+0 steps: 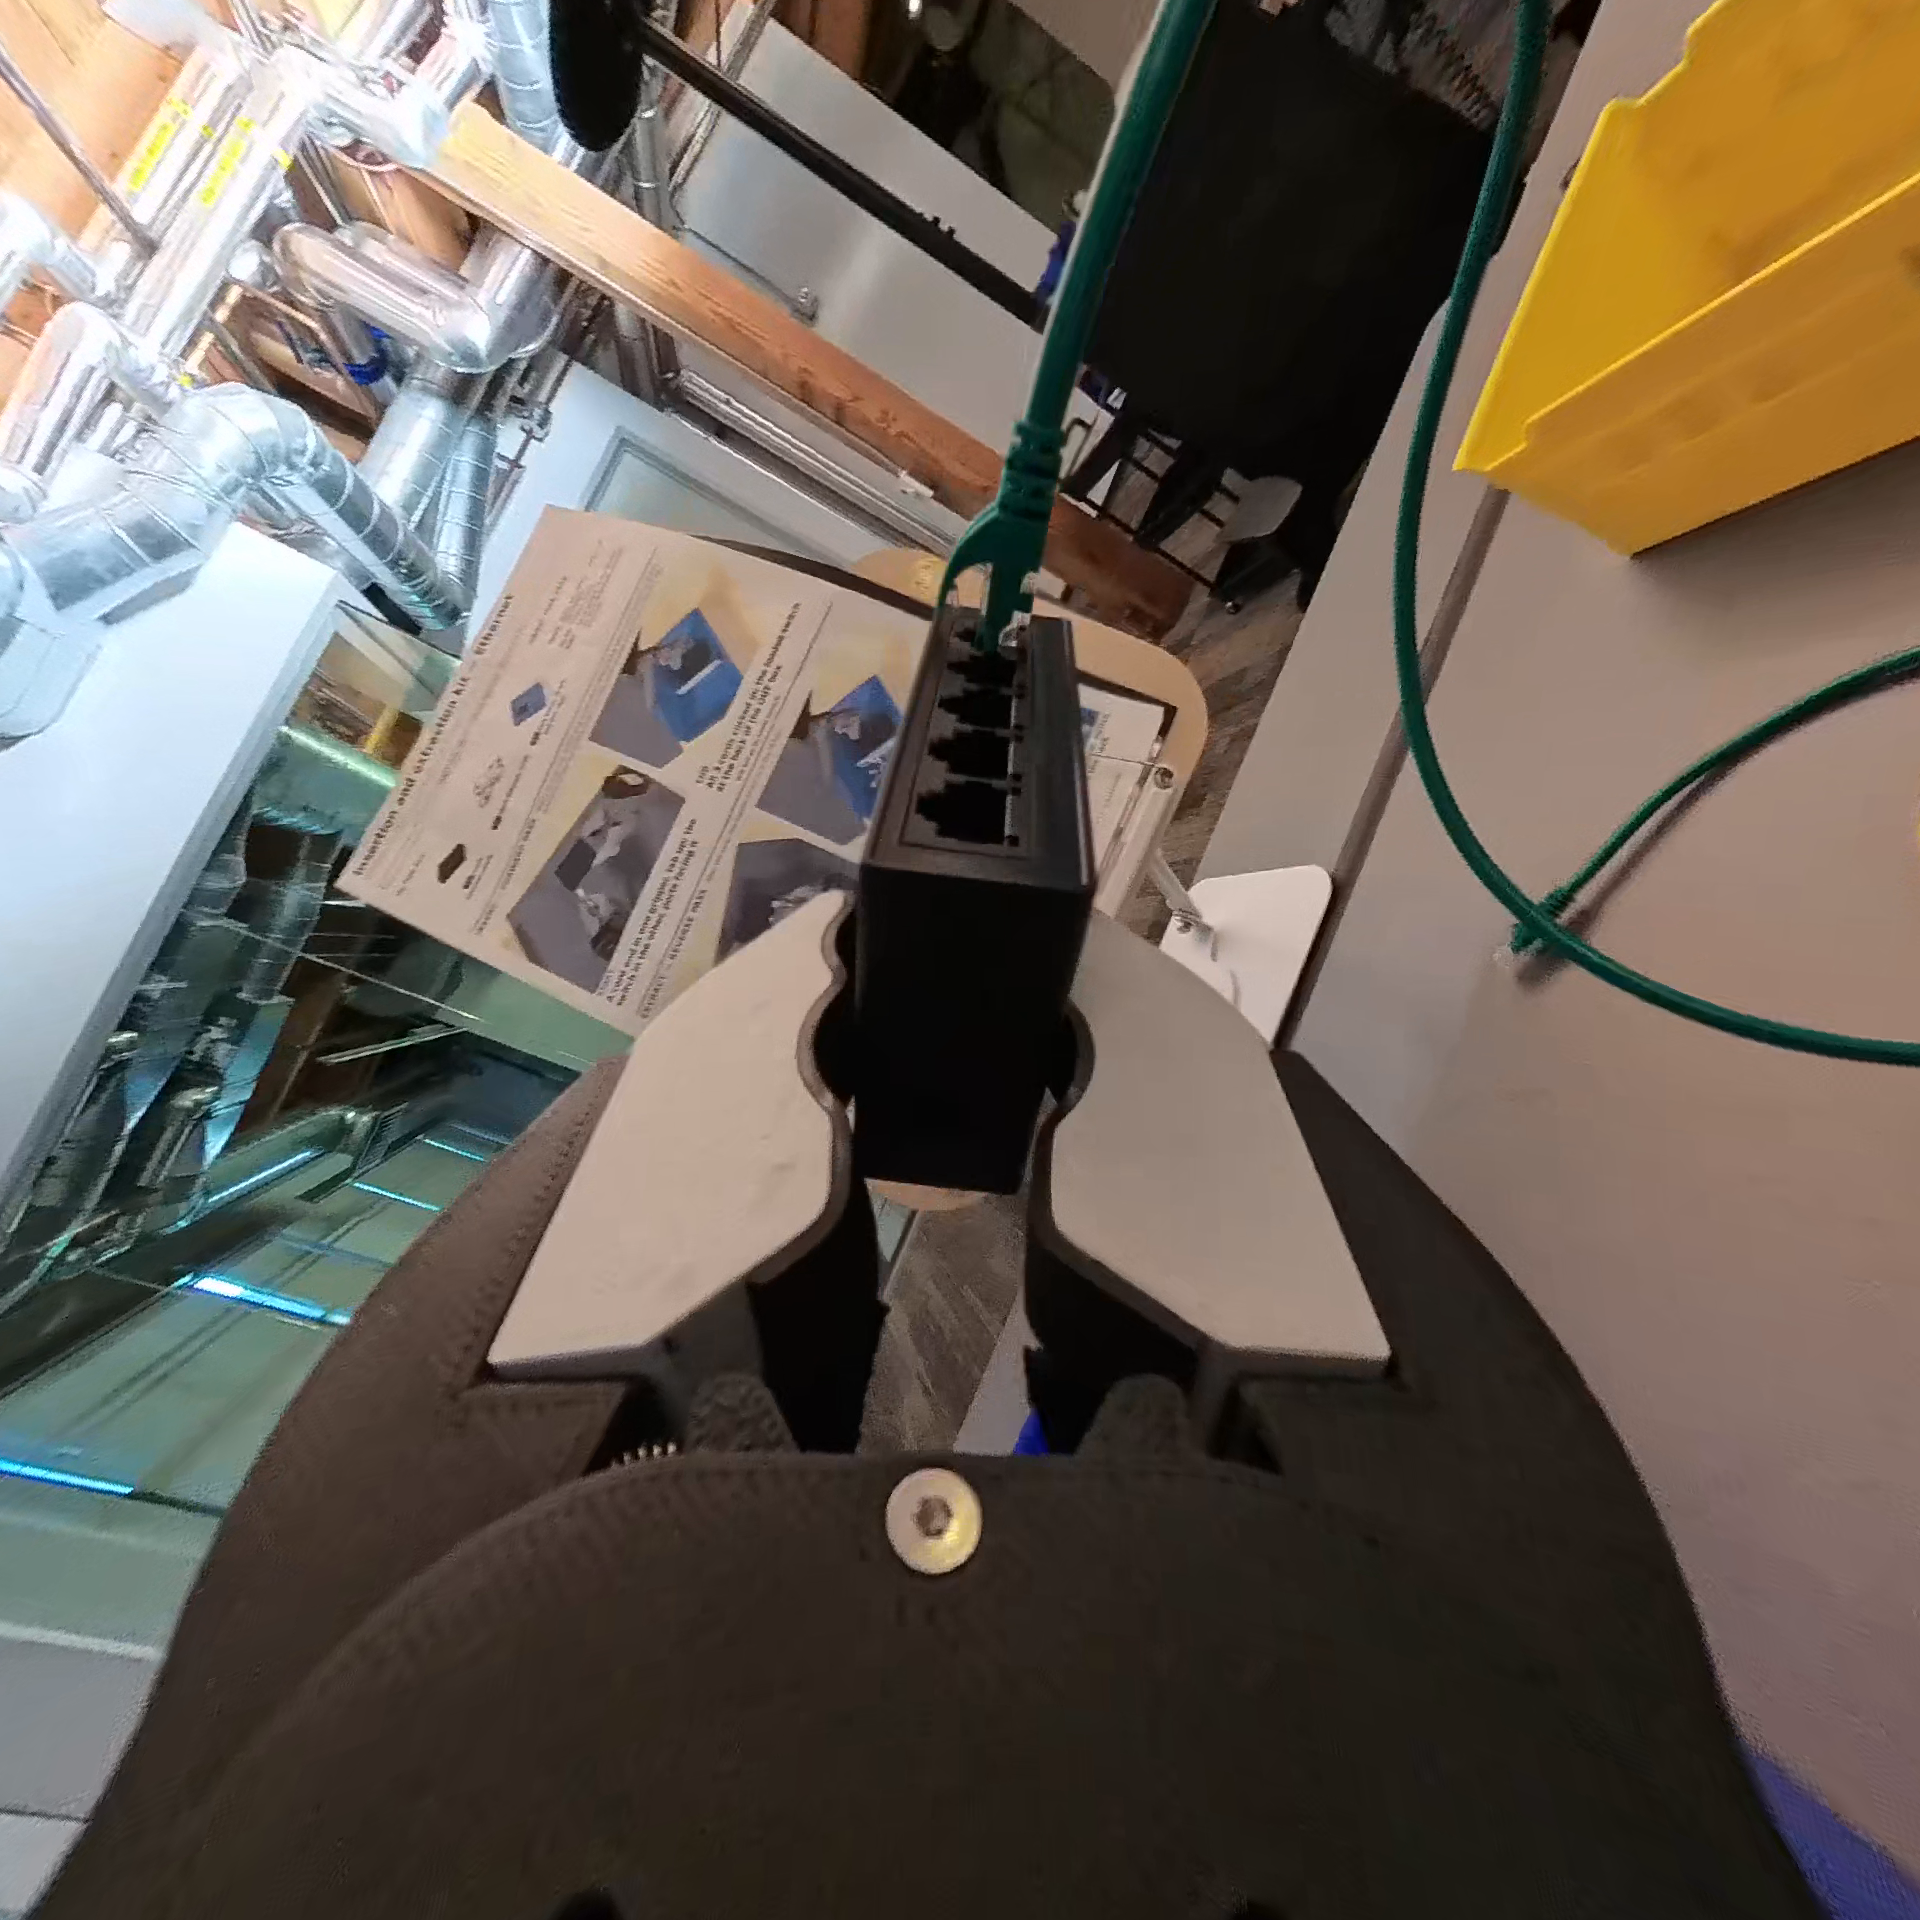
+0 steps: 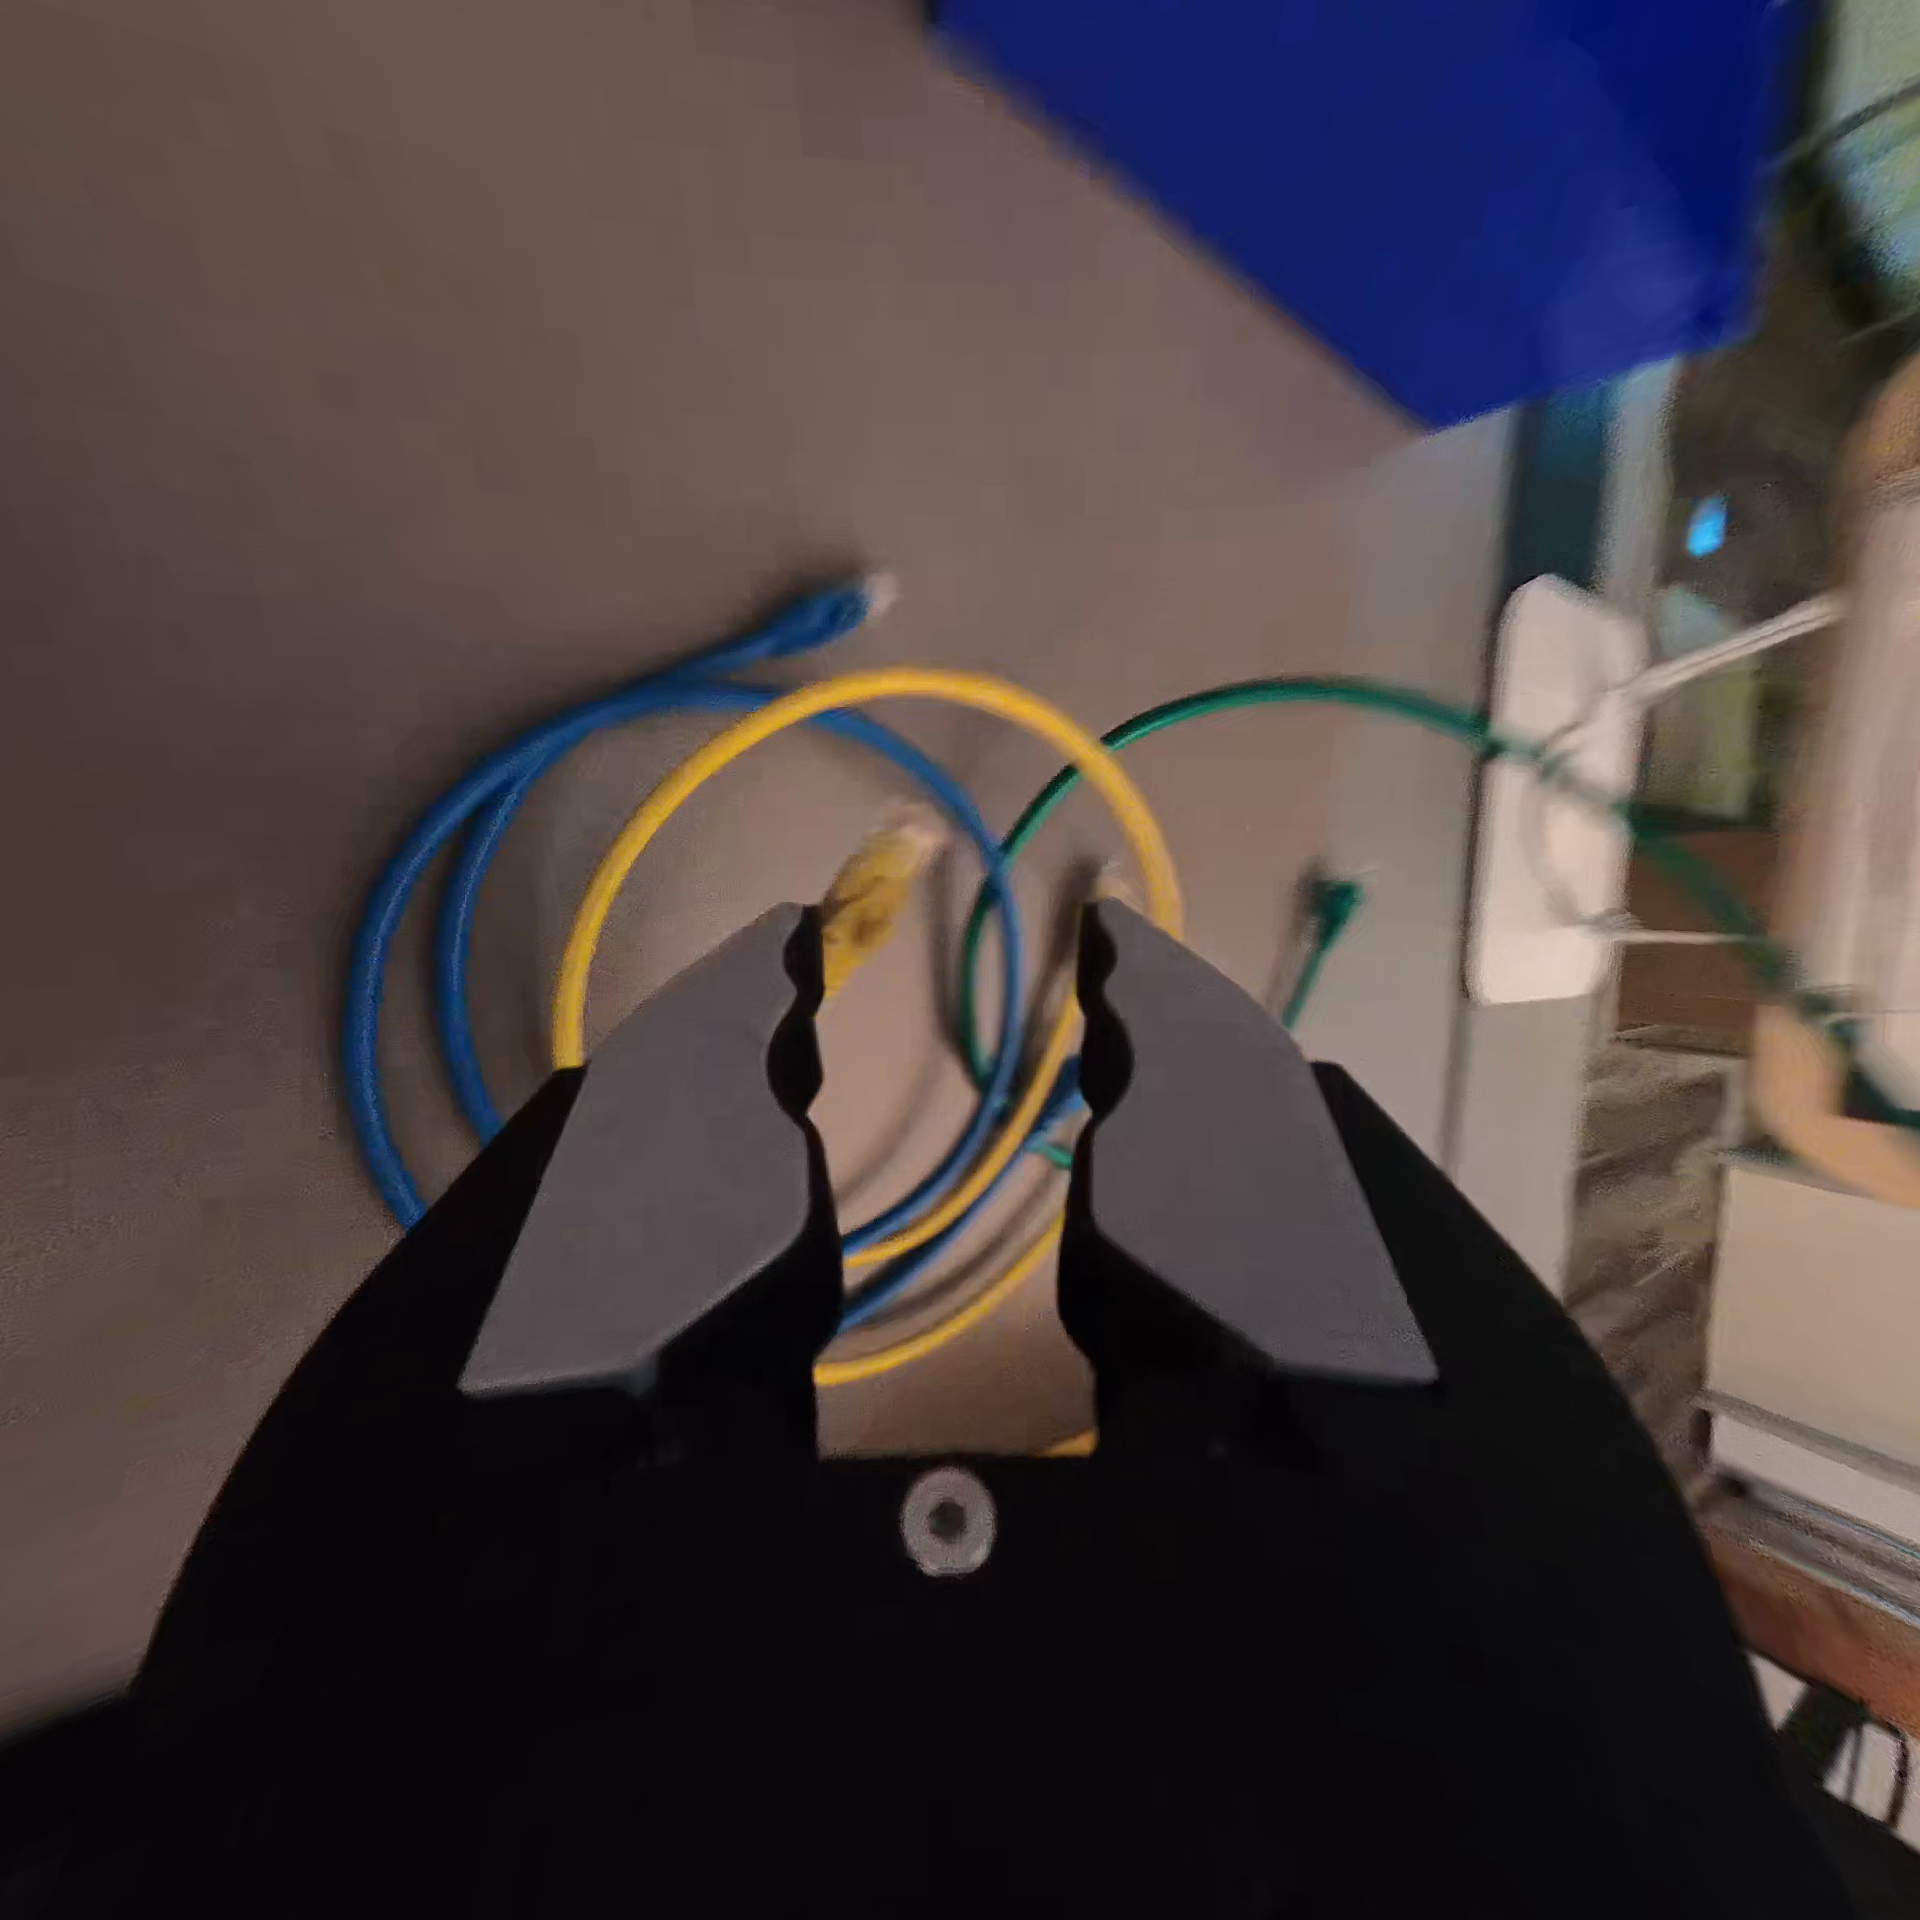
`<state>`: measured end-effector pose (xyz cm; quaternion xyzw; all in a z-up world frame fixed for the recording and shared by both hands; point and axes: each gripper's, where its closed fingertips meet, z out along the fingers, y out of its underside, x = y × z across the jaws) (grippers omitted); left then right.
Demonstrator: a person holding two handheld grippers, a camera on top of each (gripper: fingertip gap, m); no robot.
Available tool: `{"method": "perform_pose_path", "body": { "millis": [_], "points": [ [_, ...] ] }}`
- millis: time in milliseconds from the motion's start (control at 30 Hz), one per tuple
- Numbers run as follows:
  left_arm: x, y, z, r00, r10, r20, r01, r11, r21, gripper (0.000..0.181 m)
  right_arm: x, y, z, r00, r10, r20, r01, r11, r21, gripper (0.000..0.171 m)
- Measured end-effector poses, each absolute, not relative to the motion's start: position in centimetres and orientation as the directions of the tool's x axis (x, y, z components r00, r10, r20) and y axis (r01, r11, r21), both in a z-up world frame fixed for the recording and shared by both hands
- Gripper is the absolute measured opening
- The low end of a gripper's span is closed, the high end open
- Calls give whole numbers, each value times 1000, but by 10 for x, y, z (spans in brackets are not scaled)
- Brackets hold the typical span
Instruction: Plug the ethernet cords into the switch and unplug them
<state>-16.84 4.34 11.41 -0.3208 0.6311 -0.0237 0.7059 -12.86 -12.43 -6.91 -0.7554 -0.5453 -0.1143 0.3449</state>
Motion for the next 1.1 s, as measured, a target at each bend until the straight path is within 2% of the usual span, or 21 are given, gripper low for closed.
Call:
{"method": "perform_pose_path", "body": {
  "millis": [100,167,267,333,567,633,700,1000,1100],
  "points": [
    [-165,42,109,177,-453,-874,-384,786,-485,30,-151,-126,17,354,690,631,876,-8,-482,52],
    [-164,41,110,181,-449,-875,-387,786,-483,30,-162,-129,69,323,652,685,869,82,-488,50],
    [-163,35,113,188,-448,-874,-377,789,-485,30,-156,-105,142,271,428,862,917,157,-366,36],
    [-161,30,114,188,-447,-874,-368,793,-485,30,-150,-83,171,182,282,942,957,170,-236,36],
    [-163,21,121,195,-454,-869,-362,790,-494,30,-157,-26,152,4,285,958,988,148,-49,36],
    [-164,19,124,201,-455,-868,-351,793,-497,30,-151,-16,152,27,286,958,991,116,-63,31],
    [-165,19,125,206,-458,-865,-346,793,-502,30,-147,-13,149,14,310,951,992,118,-53,17],
    [-163,15,124,190,-439,-878,-348,806,-479,29,-144,-9,146,-63,282,957,991,135,25,16],
    [-163,13,126,197,-435,-879,-344,809,-477,29,-143,-10,148,-39,271,962,992,130,4,16]
  ]
}}
